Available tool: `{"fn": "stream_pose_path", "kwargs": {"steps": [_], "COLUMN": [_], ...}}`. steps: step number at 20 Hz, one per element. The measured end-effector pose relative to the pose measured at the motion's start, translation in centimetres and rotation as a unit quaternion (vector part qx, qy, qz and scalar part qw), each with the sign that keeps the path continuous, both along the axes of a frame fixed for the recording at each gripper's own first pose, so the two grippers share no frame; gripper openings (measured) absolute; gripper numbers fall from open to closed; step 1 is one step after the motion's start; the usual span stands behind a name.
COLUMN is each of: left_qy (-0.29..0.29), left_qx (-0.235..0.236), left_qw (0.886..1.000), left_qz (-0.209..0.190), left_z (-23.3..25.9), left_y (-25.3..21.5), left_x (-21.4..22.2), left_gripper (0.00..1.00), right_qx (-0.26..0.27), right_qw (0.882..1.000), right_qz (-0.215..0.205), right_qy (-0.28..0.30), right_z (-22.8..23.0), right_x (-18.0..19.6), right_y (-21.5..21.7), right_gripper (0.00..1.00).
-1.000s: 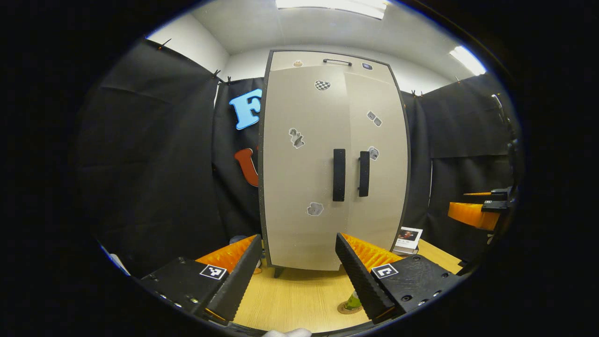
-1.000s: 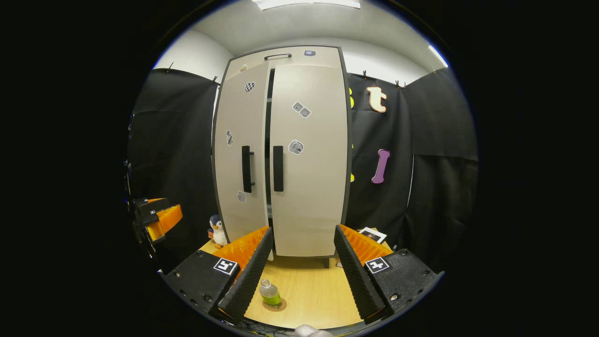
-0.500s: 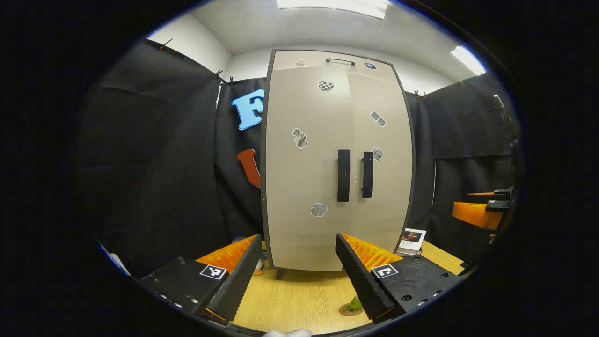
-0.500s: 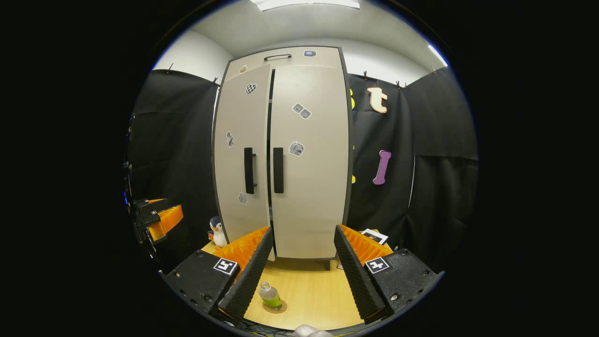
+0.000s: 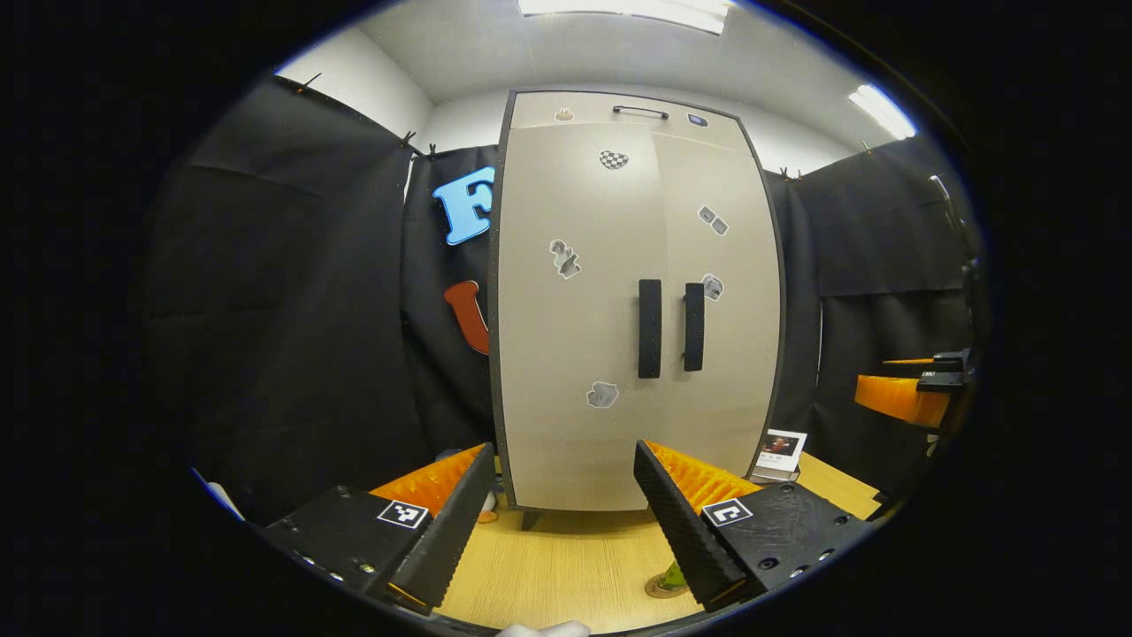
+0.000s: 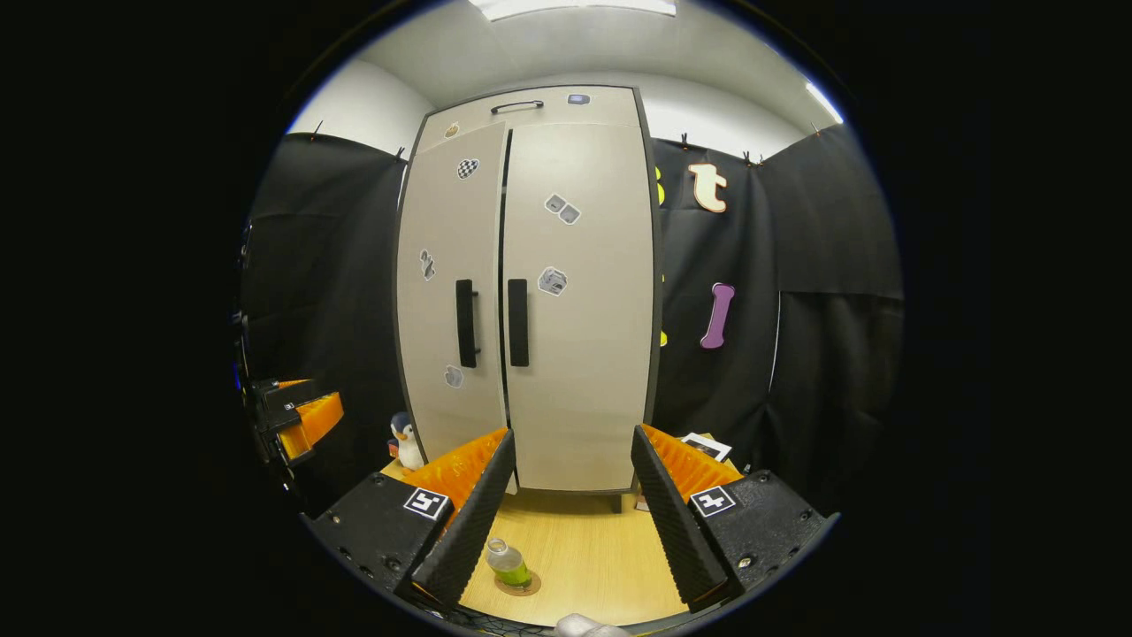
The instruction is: Grasp the bottle in the cabinet with the left hand and place it on the coaster, then close the right door with the right hand and the left door with the left hand.
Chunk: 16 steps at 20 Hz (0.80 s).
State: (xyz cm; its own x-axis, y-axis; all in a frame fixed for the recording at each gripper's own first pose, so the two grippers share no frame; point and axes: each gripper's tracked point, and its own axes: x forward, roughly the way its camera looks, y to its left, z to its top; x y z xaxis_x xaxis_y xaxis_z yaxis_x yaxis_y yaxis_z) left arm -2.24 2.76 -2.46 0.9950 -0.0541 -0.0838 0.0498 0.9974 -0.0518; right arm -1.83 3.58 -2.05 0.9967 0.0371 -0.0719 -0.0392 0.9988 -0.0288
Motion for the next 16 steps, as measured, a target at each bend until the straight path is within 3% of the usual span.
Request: {"fn": "stream_pose_path", "kwargs": {"steps": [16], "left_qy": [0.009], "left_qx": [0.0], "left_qw": [1.0], "left_qz": [0.003], "left_z": [-1.1], "left_y": [-0.3], "left_x": [4.4], "left_gripper": [0.96], "right_qx": [0.003], "right_qw": [1.0], "right_qz": [0.011], "right_qy": [0.009], "right_z": [-0.5], "right_x": [4.8], "right_y": [0.3], "right_gripper": [0.82]}}
